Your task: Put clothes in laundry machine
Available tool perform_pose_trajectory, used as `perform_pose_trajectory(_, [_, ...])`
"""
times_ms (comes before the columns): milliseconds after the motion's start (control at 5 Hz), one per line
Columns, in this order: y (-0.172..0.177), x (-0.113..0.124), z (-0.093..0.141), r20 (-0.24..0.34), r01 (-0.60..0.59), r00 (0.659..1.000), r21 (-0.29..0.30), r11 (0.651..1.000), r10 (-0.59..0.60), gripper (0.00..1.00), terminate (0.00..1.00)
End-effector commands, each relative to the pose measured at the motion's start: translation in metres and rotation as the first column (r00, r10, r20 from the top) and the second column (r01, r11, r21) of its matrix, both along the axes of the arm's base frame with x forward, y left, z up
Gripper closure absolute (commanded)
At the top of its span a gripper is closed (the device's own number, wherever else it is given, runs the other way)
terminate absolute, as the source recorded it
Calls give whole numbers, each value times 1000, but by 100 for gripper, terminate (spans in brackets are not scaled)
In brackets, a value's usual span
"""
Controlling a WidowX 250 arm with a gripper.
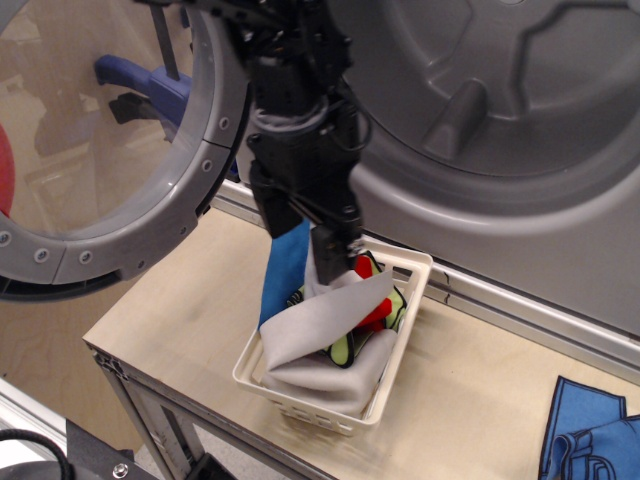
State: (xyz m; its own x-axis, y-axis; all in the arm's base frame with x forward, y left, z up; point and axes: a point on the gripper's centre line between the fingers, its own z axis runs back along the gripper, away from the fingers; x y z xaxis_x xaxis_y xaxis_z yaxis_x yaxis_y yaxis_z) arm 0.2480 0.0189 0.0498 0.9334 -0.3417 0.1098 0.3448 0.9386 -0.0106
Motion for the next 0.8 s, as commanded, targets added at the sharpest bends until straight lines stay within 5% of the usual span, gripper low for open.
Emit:
perform_pose_trajectory(0, [-5, 23, -10, 80, 81, 994, -55, 995, -77, 0, 0])
perform_pose_trajectory(200, [-8, 21, -31, 87, 73, 994, -103, 992, -64, 0, 0])
perform_pose_trajectory(400, [-11, 15, -39, 7, 80, 997, -186, 979, -80, 0, 0])
perform_pose_trajectory(600, [-16, 12, -58, -31, 77, 996, -186, 980, -85, 0, 0])
